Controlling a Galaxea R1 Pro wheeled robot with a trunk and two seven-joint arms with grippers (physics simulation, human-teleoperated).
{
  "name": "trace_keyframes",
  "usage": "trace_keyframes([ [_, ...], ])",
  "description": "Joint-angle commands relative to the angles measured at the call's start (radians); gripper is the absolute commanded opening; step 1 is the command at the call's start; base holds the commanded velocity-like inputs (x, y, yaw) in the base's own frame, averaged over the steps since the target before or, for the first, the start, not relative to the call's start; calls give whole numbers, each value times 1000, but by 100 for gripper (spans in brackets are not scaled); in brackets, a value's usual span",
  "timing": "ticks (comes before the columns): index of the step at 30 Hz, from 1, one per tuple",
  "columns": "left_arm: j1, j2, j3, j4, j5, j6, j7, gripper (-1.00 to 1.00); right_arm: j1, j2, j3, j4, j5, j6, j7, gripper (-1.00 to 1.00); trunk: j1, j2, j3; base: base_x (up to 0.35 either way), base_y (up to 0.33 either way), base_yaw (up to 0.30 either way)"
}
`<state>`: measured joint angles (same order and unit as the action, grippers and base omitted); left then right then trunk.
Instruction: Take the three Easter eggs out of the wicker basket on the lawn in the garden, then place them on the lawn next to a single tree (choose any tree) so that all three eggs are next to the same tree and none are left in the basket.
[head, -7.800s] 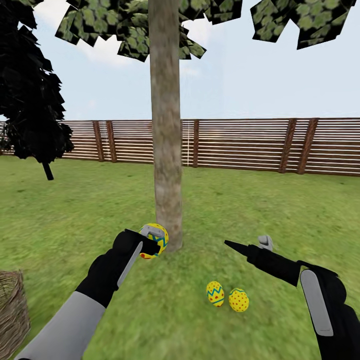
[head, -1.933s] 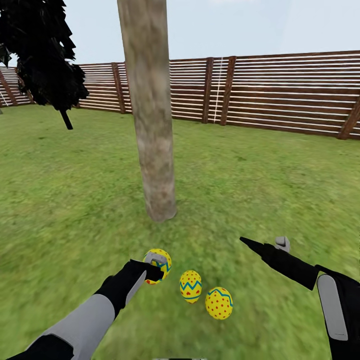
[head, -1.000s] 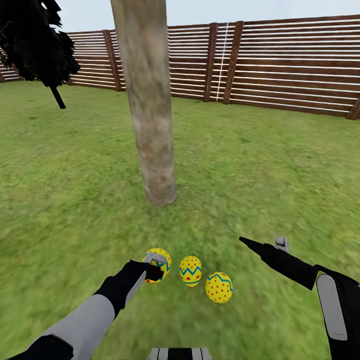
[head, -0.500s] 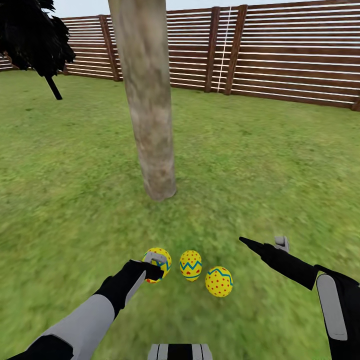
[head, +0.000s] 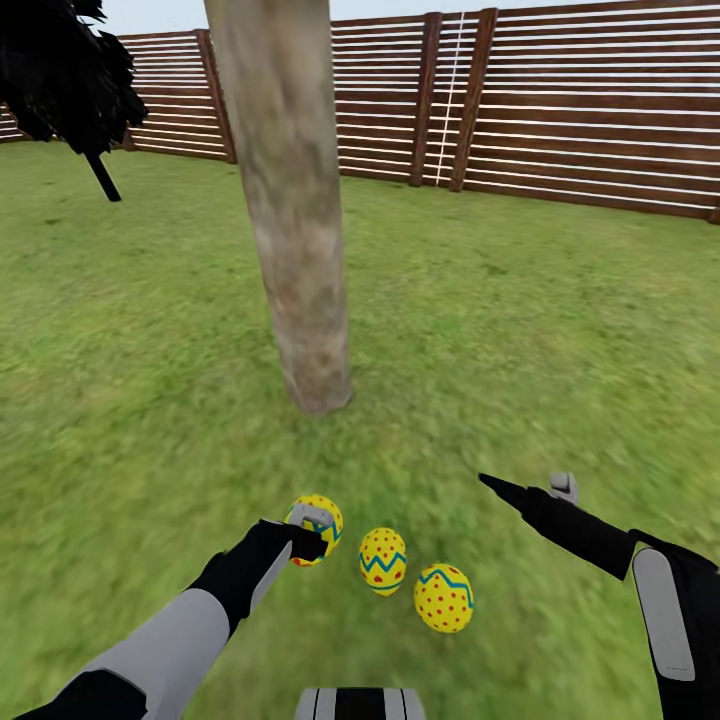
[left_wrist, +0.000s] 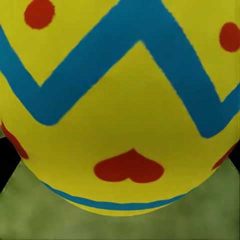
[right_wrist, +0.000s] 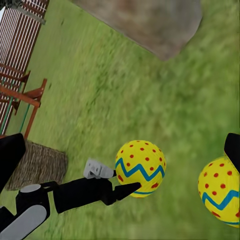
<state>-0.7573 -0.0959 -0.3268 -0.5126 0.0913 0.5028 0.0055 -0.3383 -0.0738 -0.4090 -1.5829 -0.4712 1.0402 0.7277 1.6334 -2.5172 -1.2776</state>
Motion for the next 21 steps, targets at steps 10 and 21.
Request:
trace_keyframes([
  [10,0,1,-5,-2,9,5,4,-100,-1,0,-1,0,5,4,7,100,0,0,-1,120,0,0],
  [21,0,1,-4,-2,9,-14,4,-100,-1,0,-1,0,5,4,7,100,3,-2,-24,1,0,0],
])
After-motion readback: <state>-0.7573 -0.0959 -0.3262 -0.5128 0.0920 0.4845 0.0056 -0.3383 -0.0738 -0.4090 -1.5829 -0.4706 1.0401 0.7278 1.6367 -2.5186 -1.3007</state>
